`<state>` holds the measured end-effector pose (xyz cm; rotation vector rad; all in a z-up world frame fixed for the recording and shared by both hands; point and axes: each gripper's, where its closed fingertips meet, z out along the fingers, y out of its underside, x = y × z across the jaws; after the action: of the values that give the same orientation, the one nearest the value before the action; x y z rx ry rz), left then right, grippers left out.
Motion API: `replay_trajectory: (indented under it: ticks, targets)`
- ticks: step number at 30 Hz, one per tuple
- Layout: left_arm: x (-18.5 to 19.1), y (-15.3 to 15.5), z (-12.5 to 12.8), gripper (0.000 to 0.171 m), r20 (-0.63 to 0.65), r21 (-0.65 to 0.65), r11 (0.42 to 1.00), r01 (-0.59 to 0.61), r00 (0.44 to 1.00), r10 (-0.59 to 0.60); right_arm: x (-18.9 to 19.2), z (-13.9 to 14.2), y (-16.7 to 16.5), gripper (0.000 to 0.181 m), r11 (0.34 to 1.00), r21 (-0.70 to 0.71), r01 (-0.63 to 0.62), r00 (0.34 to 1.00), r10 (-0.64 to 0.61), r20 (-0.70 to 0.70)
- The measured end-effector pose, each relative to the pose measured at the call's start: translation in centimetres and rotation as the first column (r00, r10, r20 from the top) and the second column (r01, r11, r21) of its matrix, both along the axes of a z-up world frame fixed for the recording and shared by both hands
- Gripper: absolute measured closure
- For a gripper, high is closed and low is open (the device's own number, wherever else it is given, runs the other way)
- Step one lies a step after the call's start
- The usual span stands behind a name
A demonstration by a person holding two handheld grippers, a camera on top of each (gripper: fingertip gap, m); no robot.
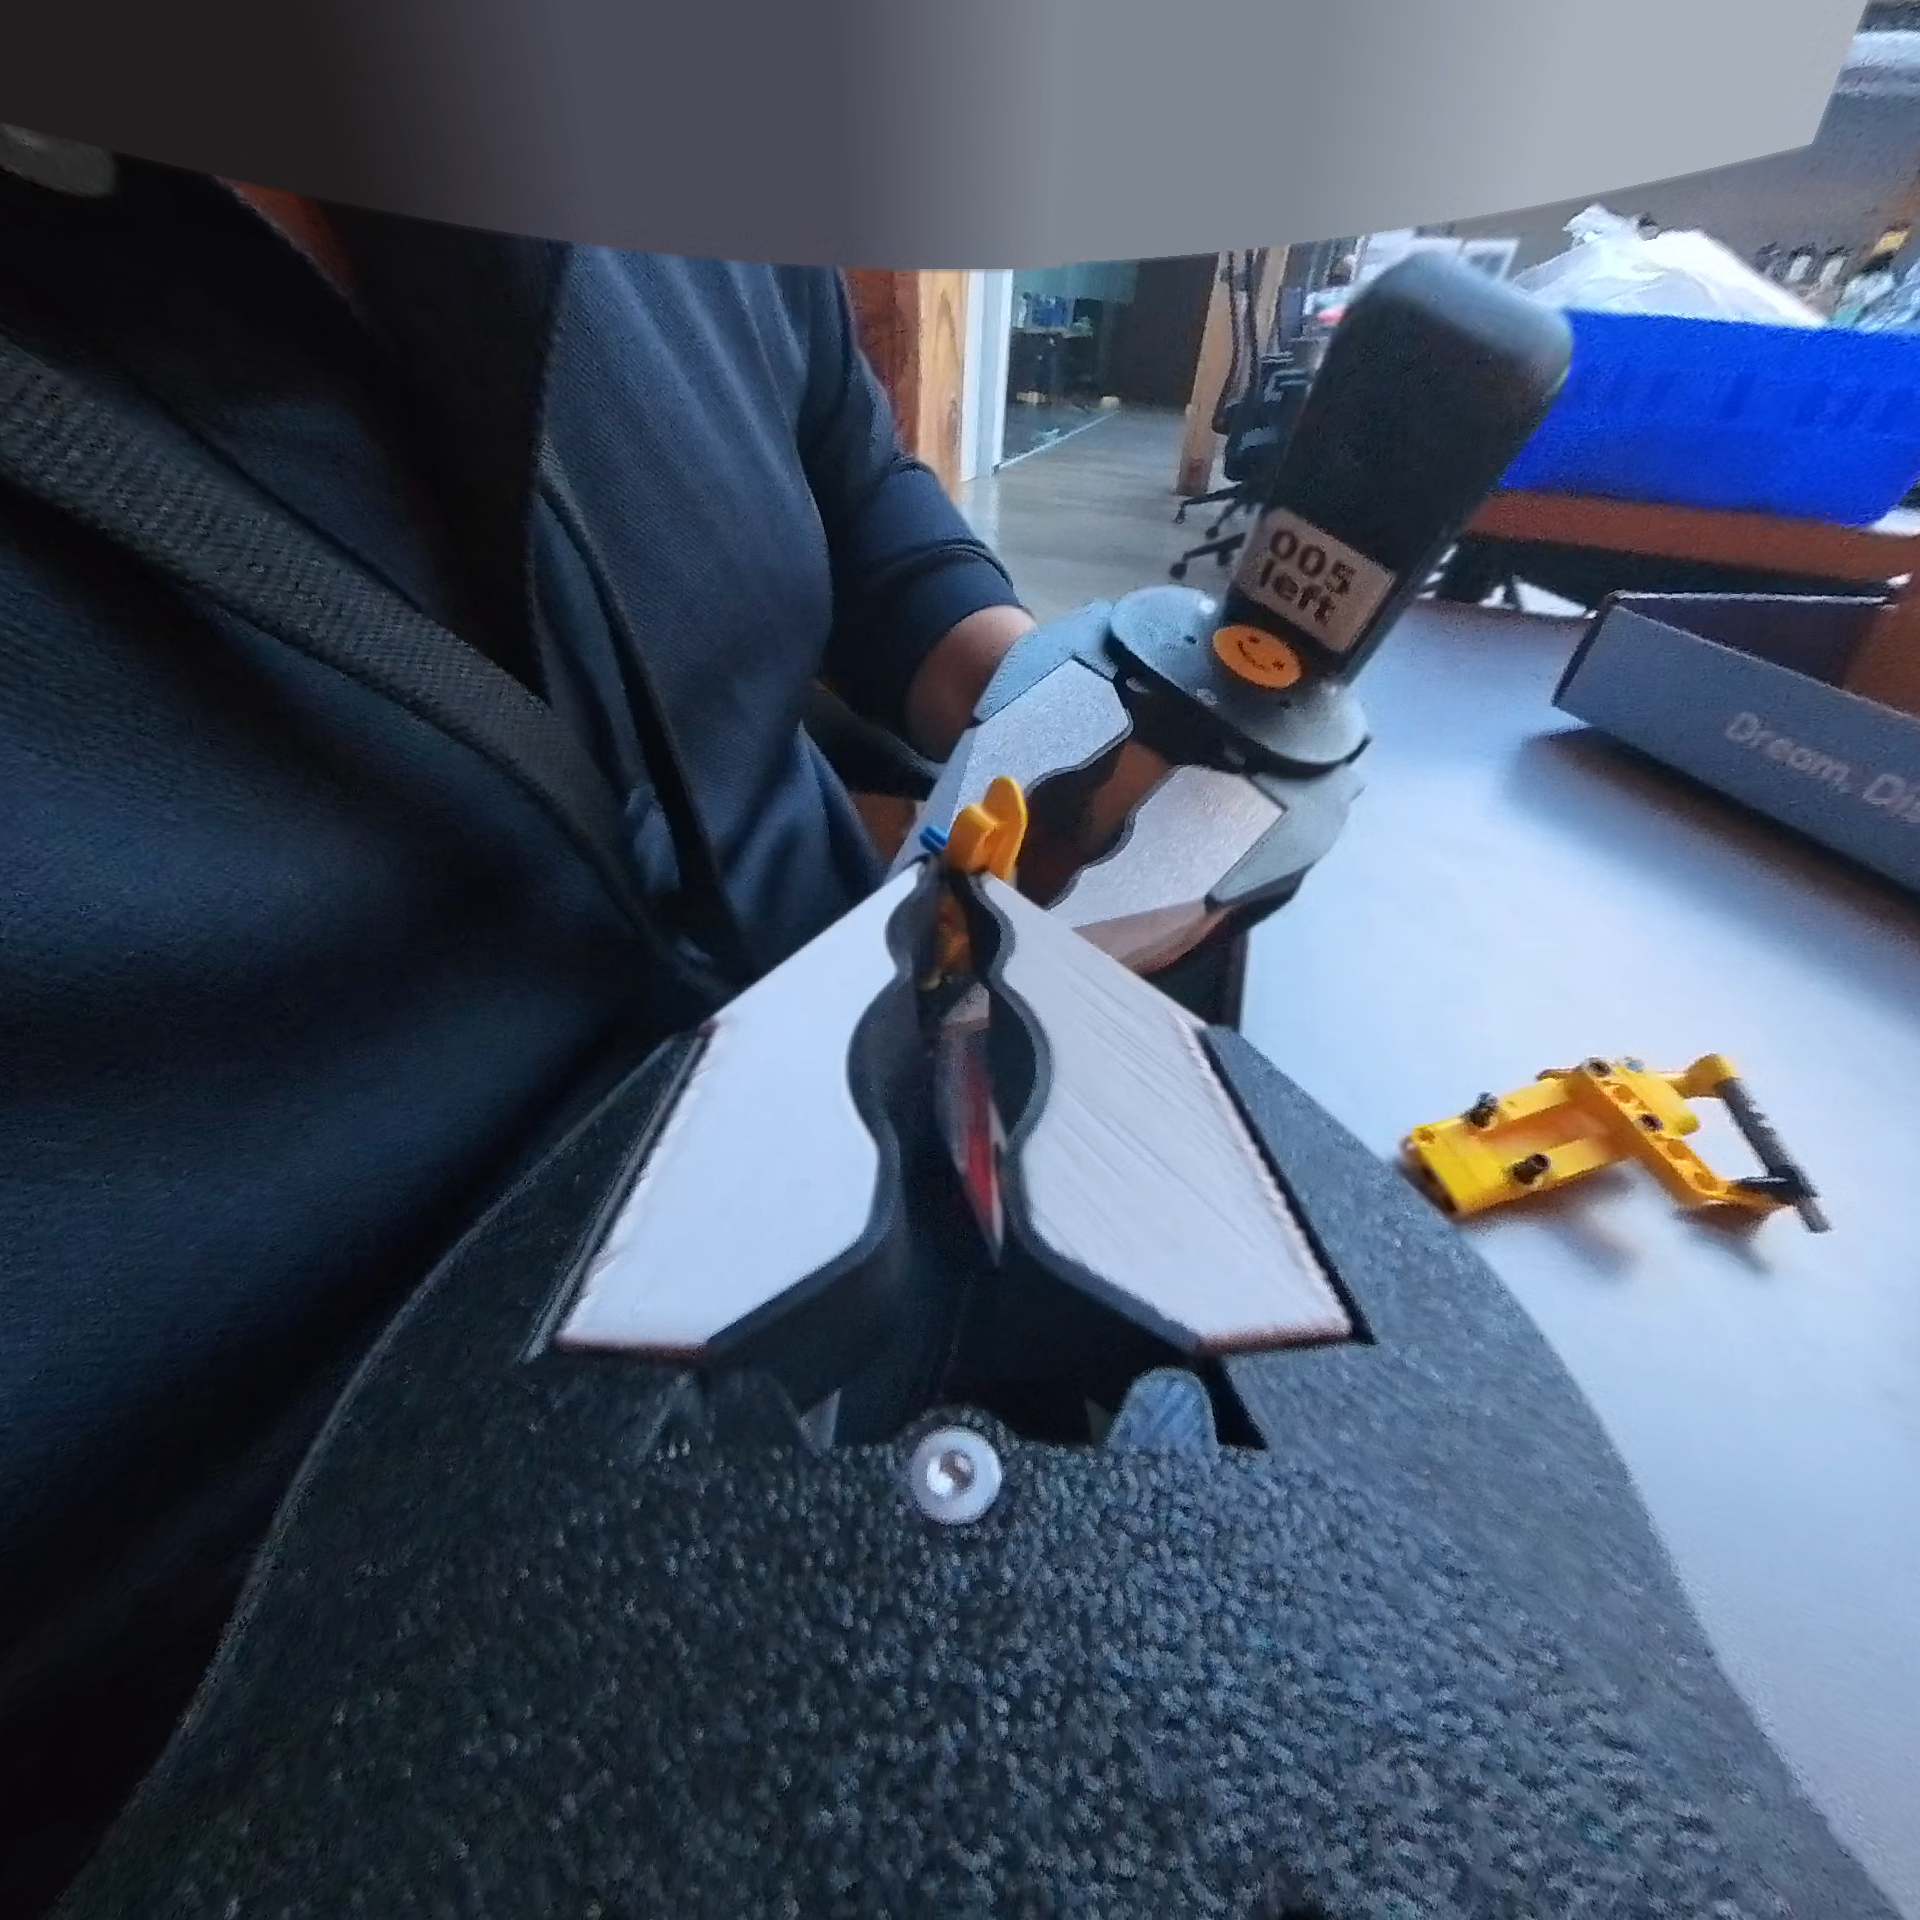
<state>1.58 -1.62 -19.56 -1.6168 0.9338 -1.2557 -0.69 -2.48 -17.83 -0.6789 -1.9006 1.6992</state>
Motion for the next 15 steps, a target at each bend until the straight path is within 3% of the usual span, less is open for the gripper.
replay_trajectory:
  ticks: [6,9,12,15]
  targets:
    - [-1.0,0.7,-0.8,0.159,-0.111,0.07,0.994,-0.086,0.989,0.094,-0.6,-0.5,0.2,0.17,0.998,-0.01,0.057,0.997,-0.057,0.057]
    - [-1.9,2.1,-1.1,0.159,-0.217,0.168,0.966,-0.197,0.949,0.231,-1.1,-0.4,1.0,0.169,0.989,-0.066,0.13,0.987,-0.123,0.099]
    - [-2.5,2.8,-2.3,0.159,-0.37,0.306,0.923,-0.231,0.865,0.339,-1.3,-0.4,1.3,0.17,0.982,-0.026,0.189,0.979,-0.186,0.088]
    - [-2.4,2.6,-2.0,0.159,-0.344,0.341,0.91,-0.237,0.869,0.356,-1.4,-0.4,1.4,0.177,0.975,0.011,0.221,0.972,-0.221,0.08]
